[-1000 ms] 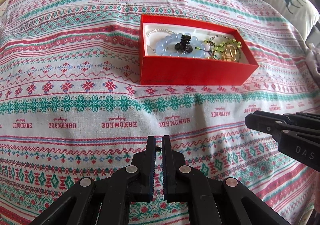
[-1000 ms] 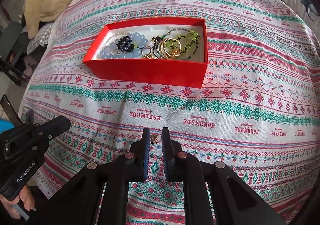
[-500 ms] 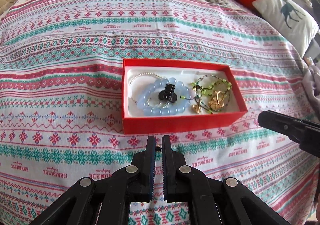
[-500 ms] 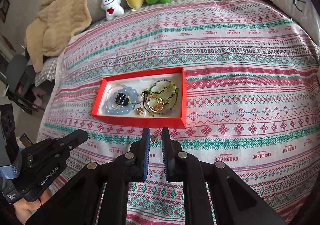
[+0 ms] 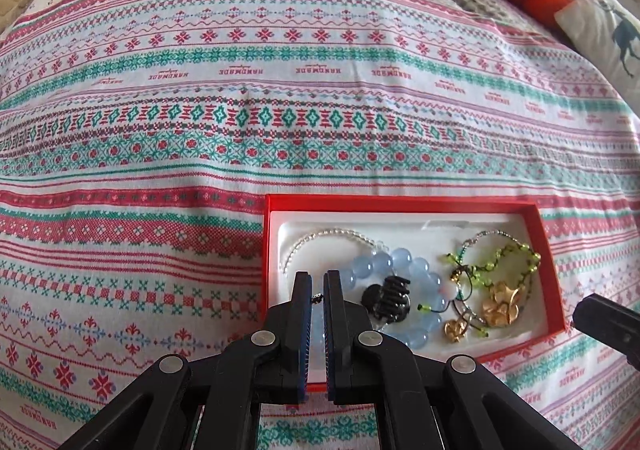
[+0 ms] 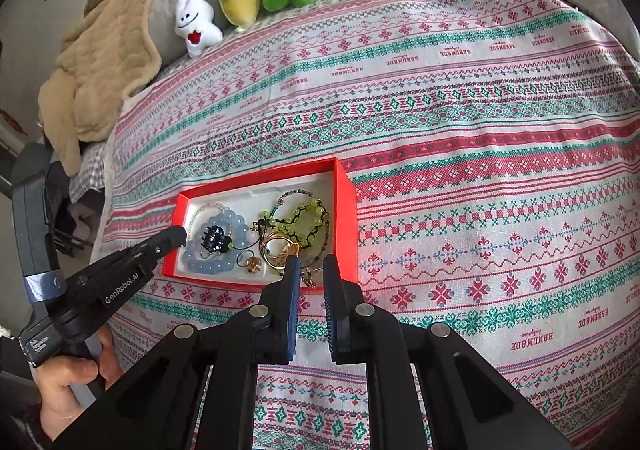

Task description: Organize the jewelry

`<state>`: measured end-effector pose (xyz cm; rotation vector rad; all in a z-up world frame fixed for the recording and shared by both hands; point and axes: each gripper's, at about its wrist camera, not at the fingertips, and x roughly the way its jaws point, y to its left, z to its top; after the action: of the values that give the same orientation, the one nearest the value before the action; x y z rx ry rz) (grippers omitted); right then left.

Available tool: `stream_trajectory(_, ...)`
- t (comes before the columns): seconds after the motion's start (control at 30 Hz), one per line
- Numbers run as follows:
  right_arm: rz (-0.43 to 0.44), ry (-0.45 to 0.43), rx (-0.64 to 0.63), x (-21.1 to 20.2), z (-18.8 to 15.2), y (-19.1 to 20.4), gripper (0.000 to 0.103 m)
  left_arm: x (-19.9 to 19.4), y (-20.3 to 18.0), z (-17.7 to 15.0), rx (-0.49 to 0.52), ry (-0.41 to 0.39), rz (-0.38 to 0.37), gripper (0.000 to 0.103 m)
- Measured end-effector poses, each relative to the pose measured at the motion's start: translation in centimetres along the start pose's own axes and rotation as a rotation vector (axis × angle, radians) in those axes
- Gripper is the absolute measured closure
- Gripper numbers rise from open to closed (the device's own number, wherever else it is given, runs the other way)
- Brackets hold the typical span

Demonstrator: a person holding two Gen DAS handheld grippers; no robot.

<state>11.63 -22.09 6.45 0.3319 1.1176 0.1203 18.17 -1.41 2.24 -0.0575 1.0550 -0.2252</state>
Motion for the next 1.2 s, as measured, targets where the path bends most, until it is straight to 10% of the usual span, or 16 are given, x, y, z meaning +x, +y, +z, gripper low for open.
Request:
stream_trajectory(0.73, -0.024, 0.028, 0.001, 2.5, 1.0, 0.3, 0.089, -4.7, 0.1, -5.2, 0.034, -0.014, -0.007, 0.05)
stream_trajectory(1.2, -0.057, 0.034, -0.096, -1.9, -4.1, 1.7, 0.045, -8.2, -1.8, -9.8, 0.068, -0.035, 0.055, 0.006)
